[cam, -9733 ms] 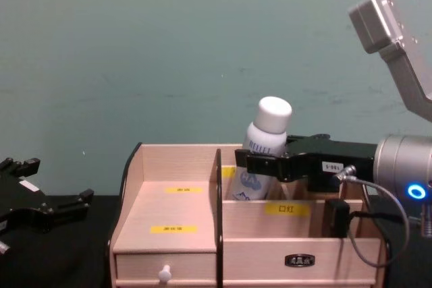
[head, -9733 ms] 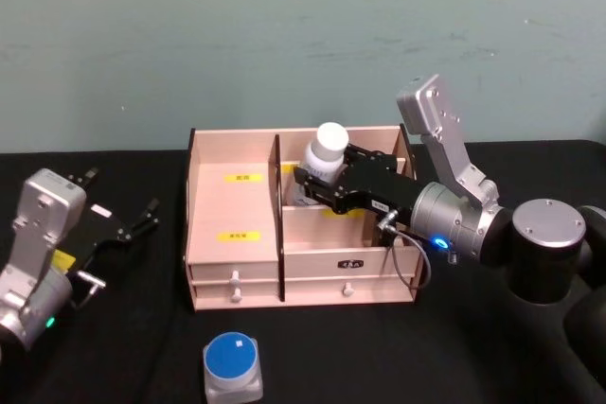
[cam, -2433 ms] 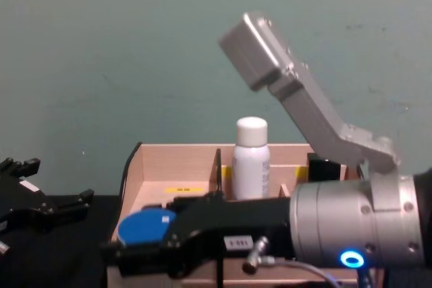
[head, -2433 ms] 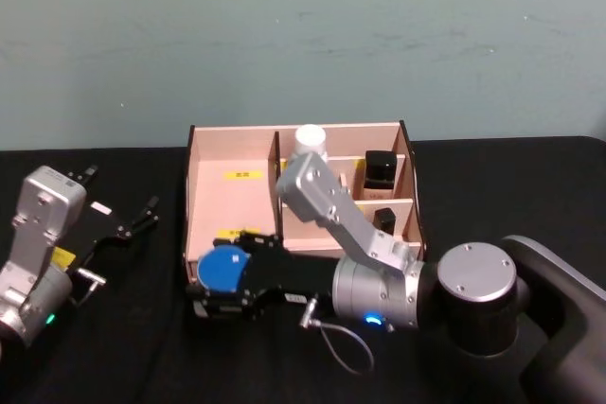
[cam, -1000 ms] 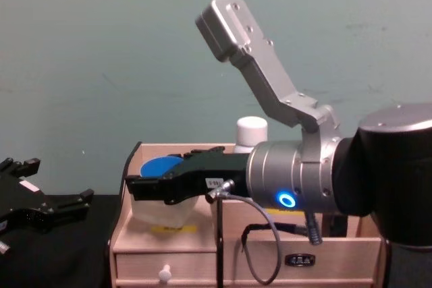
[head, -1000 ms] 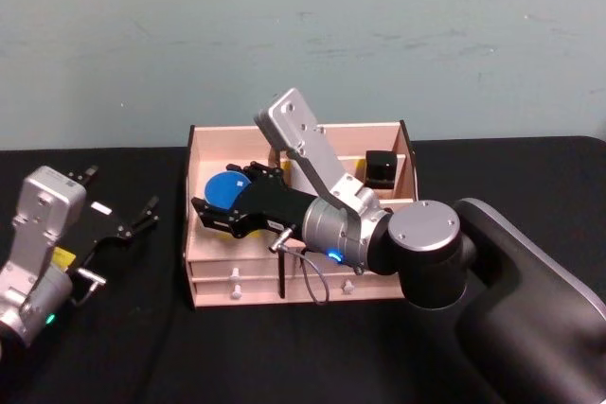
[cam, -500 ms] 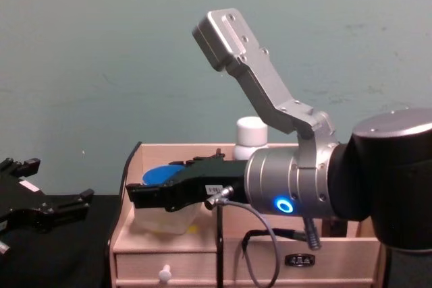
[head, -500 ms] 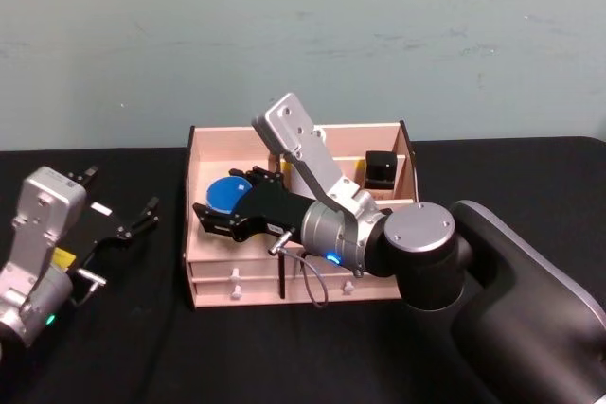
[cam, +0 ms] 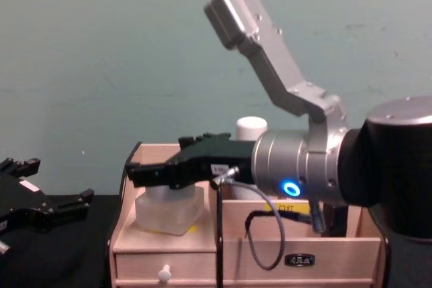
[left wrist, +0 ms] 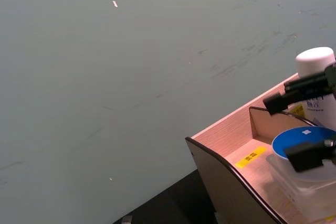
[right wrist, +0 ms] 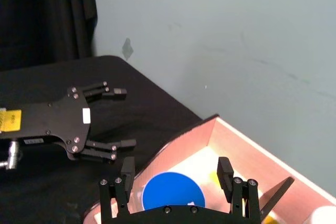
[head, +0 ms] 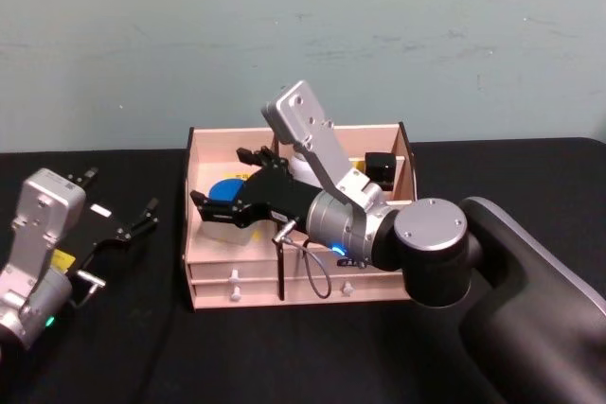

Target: Pick up the facial cleanser and watermelon frost from the table and place them into the tiered storage box.

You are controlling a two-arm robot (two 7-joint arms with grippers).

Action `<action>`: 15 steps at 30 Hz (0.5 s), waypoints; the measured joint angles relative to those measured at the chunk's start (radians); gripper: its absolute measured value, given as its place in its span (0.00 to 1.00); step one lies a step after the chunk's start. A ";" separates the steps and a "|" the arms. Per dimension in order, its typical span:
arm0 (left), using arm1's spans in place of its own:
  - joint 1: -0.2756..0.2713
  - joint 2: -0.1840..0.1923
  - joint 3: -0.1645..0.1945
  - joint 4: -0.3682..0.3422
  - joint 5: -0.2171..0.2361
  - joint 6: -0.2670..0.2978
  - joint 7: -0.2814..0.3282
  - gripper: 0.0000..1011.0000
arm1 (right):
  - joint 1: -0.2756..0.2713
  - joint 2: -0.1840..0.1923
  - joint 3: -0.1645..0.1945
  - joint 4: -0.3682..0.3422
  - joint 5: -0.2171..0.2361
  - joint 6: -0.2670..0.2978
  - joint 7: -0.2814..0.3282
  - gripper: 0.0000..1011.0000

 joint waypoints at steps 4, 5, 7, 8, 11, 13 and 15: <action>0.000 0.000 0.000 0.000 0.000 0.000 0.000 1.00 | -0.011 0.008 0.006 -0.036 -0.001 -0.001 0.004 0.99; 0.000 0.000 0.000 0.000 0.000 0.000 0.000 1.00 | -0.013 0.009 0.007 -0.042 -0.001 -0.001 0.005 0.99; 0.000 0.000 0.000 0.000 0.000 0.000 0.000 1.00 | -0.022 0.016 0.010 -0.070 -0.001 0.000 0.009 0.99; 0.000 0.000 0.000 0.000 0.000 0.000 0.000 1.00 | -0.030 0.022 0.012 -0.092 -0.001 0.002 0.013 0.99; 0.000 0.000 0.000 0.000 0.000 0.000 0.000 1.00 | -0.055 0.040 0.018 -0.153 0.009 0.007 0.022 0.99; 0.000 0.000 0.000 0.000 0.000 0.000 0.000 1.00 | -0.072 0.052 0.023 -0.190 0.017 0.009 0.024 0.99; 0.000 0.000 0.000 0.000 0.000 0.000 0.000 1.00 | -0.094 0.068 0.030 -0.233 0.025 0.012 0.025 0.99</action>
